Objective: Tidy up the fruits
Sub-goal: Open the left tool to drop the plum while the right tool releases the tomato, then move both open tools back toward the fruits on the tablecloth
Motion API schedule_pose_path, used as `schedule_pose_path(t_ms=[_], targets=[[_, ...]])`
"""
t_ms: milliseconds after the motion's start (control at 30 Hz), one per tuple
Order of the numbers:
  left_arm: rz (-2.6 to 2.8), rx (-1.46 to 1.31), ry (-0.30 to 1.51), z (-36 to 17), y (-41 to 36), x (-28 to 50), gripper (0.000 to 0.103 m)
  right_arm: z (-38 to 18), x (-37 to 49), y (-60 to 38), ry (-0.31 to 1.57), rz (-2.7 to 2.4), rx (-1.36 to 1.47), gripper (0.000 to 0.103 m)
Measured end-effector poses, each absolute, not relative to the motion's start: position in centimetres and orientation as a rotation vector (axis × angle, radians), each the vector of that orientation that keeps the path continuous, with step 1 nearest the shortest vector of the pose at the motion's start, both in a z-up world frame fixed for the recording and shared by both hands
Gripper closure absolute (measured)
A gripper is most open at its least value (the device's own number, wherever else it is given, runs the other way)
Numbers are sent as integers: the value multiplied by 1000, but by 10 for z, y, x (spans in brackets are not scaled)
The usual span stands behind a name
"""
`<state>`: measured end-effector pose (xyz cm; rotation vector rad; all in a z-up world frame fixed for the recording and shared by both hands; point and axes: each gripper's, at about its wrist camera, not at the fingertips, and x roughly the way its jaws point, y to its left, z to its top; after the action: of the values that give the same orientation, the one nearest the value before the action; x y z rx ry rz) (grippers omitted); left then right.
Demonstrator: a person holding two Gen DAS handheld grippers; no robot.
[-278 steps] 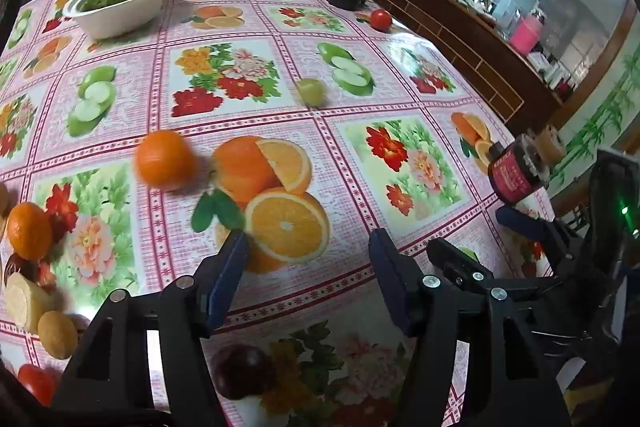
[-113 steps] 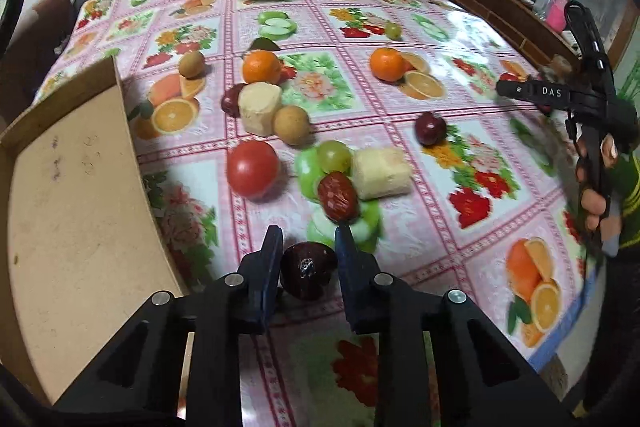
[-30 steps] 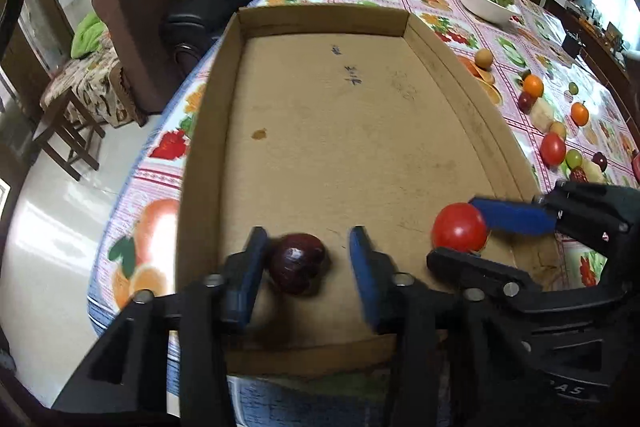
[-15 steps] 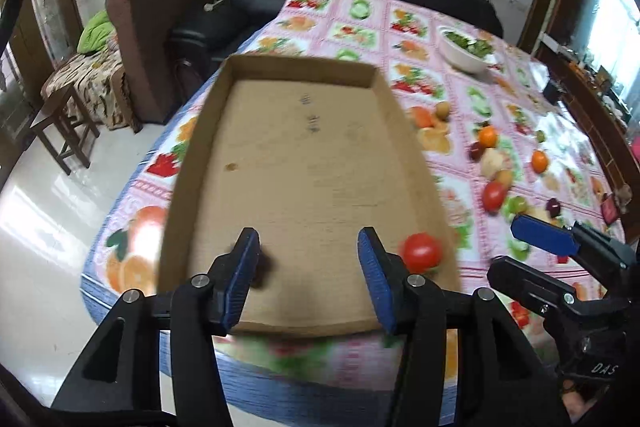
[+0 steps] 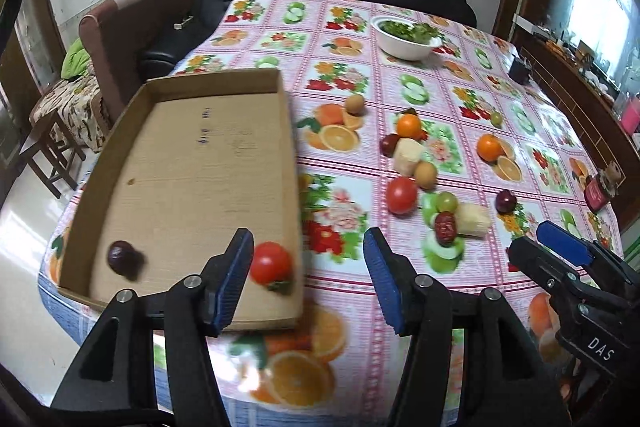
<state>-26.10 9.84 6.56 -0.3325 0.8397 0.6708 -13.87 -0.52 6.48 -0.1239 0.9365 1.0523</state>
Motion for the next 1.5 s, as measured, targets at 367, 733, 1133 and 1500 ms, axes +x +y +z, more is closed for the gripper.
schedule_pose_path(t_ms=[367, 733, 1133, 1500], targets=[[628, -319, 869, 53, 64, -236, 47, 56, -113, -44, 940, 929, -90, 36], [597, -327, 911, 38, 57, -231, 47, 48, -104, -62, 962, 878, -70, 31], [560, -391, 940, 21, 62, -232, 47, 41, -107, -63, 927, 863, -109, 33], [530, -424, 940, 20, 82, -207, 47, 30, -86, -56, 976, 869, -80, 53]])
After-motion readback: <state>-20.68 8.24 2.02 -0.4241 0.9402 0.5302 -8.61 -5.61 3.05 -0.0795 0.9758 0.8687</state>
